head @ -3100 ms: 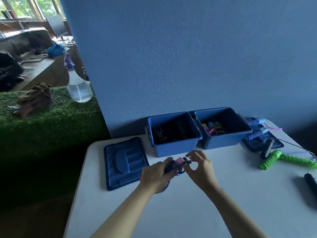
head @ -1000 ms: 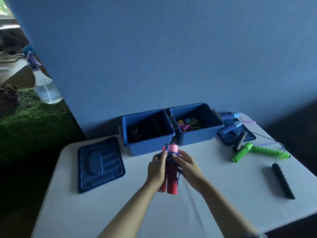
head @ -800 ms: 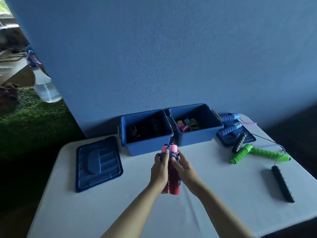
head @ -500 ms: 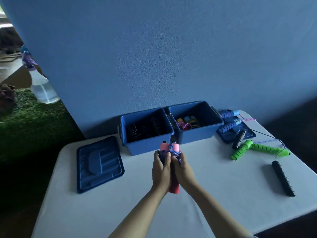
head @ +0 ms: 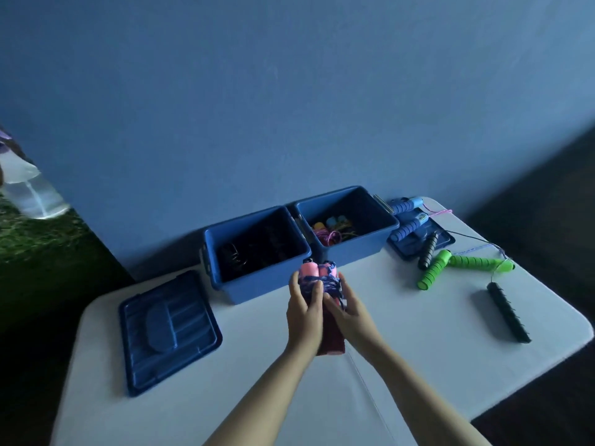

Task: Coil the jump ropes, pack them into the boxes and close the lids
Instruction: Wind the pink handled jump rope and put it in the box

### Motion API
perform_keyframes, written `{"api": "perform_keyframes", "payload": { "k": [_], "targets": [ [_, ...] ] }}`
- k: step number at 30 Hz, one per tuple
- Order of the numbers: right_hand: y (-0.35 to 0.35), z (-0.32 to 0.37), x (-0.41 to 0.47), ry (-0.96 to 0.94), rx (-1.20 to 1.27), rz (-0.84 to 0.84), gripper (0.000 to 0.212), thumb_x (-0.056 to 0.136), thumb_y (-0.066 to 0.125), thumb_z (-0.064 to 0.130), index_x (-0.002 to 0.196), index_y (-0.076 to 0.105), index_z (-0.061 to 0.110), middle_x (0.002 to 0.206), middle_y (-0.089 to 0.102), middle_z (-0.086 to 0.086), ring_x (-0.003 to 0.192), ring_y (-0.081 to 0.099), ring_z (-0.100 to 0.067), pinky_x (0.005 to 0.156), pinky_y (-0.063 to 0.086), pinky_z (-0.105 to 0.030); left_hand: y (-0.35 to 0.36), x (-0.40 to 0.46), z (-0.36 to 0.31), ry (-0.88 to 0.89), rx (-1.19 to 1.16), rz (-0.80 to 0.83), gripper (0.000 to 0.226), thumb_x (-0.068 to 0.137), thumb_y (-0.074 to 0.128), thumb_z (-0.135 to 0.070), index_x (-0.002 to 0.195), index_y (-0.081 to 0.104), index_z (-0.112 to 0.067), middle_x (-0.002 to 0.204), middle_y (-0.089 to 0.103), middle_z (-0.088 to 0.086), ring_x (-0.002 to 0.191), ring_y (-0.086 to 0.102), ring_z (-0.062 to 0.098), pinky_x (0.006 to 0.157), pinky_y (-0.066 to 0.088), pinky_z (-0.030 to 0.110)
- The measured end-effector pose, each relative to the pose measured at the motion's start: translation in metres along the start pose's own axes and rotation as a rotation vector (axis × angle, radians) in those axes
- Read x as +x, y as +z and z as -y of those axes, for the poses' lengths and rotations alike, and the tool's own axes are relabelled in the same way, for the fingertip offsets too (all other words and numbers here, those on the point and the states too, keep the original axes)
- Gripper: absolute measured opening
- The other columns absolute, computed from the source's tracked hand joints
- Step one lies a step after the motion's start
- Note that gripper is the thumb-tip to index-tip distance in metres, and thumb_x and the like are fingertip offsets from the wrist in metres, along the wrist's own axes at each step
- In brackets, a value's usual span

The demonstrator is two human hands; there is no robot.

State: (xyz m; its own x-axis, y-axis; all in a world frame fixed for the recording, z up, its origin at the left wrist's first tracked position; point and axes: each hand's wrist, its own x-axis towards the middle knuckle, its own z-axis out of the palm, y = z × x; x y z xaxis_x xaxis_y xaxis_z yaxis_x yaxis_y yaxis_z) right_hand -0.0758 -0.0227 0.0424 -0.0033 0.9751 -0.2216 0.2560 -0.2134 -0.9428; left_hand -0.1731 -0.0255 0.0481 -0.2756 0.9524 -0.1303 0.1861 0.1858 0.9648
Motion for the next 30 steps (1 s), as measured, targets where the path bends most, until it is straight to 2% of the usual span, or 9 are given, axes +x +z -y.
{"api": "perform_keyframes", "payload": {
  "k": [2,7,11,16,19,22,26,28,30],
  "targets": [
    [-0.019,0.003,0.008,0.007,-0.044,0.042,0.072,0.073,0.064,0.047,0.139,0.039,0.034,0.122,0.062,0.006,0.11,0.06,-0.013,0.098,0.047,-0.042,0.01,0.006,-0.003,0.013,-0.034,0.024,0.049,0.097,0.052,-0.035,0.141,0.035,-0.026,0.127,0.057,-0.001,0.112,0.057,0.018,0.086,0.04,0.021],
    [-0.062,0.01,0.042,-0.007,-0.013,0.031,0.046,0.08,0.063,0.006,0.122,0.058,0.023,0.101,0.072,0.002,0.09,0.066,-0.013,0.087,0.054,-0.04,0.05,0.033,-0.015,0.029,-0.063,0.085,0.043,0.099,0.048,-0.028,0.139,0.032,-0.03,0.127,0.055,-0.005,0.105,0.057,0.01,0.083,0.04,0.013],
    [-0.095,0.016,0.083,-0.006,0.123,-0.015,0.042,0.082,0.058,-0.009,0.113,0.063,0.018,0.088,0.072,-0.002,0.076,0.063,-0.013,0.076,0.053,-0.033,0.086,0.067,-0.034,0.074,0.037,0.097,0.044,0.102,0.04,-0.029,0.146,0.032,-0.028,0.131,0.046,-0.011,0.123,0.048,0.013,0.091,0.033,0.017],
    [-0.128,0.023,0.164,-0.035,0.036,0.001,0.043,0.079,0.063,0.007,0.116,0.06,0.029,0.091,0.073,0.002,0.078,0.068,-0.015,0.081,0.056,-0.042,0.107,0.125,-0.026,0.111,0.312,-0.005,0.046,0.101,0.037,-0.04,0.143,0.04,-0.022,0.131,0.051,0.001,0.125,0.047,0.018,0.103,0.036,0.029],
    [-0.132,0.025,0.214,-0.061,-0.079,0.033,0.045,0.072,0.063,0.023,0.115,0.059,0.033,0.093,0.072,0.006,0.083,0.068,-0.015,0.082,0.056,-0.041,0.107,0.157,-0.012,0.205,0.529,-0.074,0.036,0.098,0.044,-0.036,0.129,0.049,-0.019,0.119,0.056,0.0,0.115,0.051,0.019,0.093,0.044,0.034],
    [-0.123,0.022,0.258,-0.04,-0.111,0.096,0.04,0.066,0.062,0.031,0.107,0.061,0.03,0.087,0.072,0.005,0.076,0.065,-0.013,0.082,0.055,-0.042,0.109,0.172,-0.004,0.224,0.756,-0.142,0.049,0.095,0.038,-0.041,0.136,0.047,-0.016,0.131,0.051,0.002,0.122,0.049,0.02,0.089,0.051,0.036],
    [-0.096,0.014,0.299,-0.008,-0.119,0.199,0.041,0.059,0.06,0.042,0.097,0.062,0.028,0.085,0.071,0.0,0.08,0.066,-0.022,0.083,0.053,-0.051,0.109,0.181,-0.004,0.191,0.872,-0.179,0.052,0.084,0.043,-0.035,0.127,0.056,-0.009,0.122,0.061,0.006,0.106,0.064,0.022,0.067,0.057,0.031],
    [-0.083,0.02,0.305,-0.008,-0.109,0.217,0.043,0.067,0.066,0.033,0.11,0.063,0.03,0.096,0.072,-0.002,0.089,0.066,-0.022,0.088,0.052,-0.049,0.107,0.186,-0.004,0.166,0.887,-0.177,0.051,0.084,0.042,-0.031,0.124,0.059,-0.005,0.121,0.064,0.008,0.102,0.067,0.021,0.066,0.057,0.028],
    [-0.071,0.019,0.31,0.016,-0.141,0.223,0.062,0.078,0.067,0.02,0.137,0.046,0.023,0.117,0.065,-0.004,0.106,0.062,-0.022,0.096,0.049,-0.041,0.103,0.188,-0.001,0.162,0.905,-0.167,0.052,0.087,0.036,-0.032,0.123,0.059,-0.002,0.121,0.064,0.011,0.1,0.068,0.022,0.065,0.057,0.028]
  ]
}}
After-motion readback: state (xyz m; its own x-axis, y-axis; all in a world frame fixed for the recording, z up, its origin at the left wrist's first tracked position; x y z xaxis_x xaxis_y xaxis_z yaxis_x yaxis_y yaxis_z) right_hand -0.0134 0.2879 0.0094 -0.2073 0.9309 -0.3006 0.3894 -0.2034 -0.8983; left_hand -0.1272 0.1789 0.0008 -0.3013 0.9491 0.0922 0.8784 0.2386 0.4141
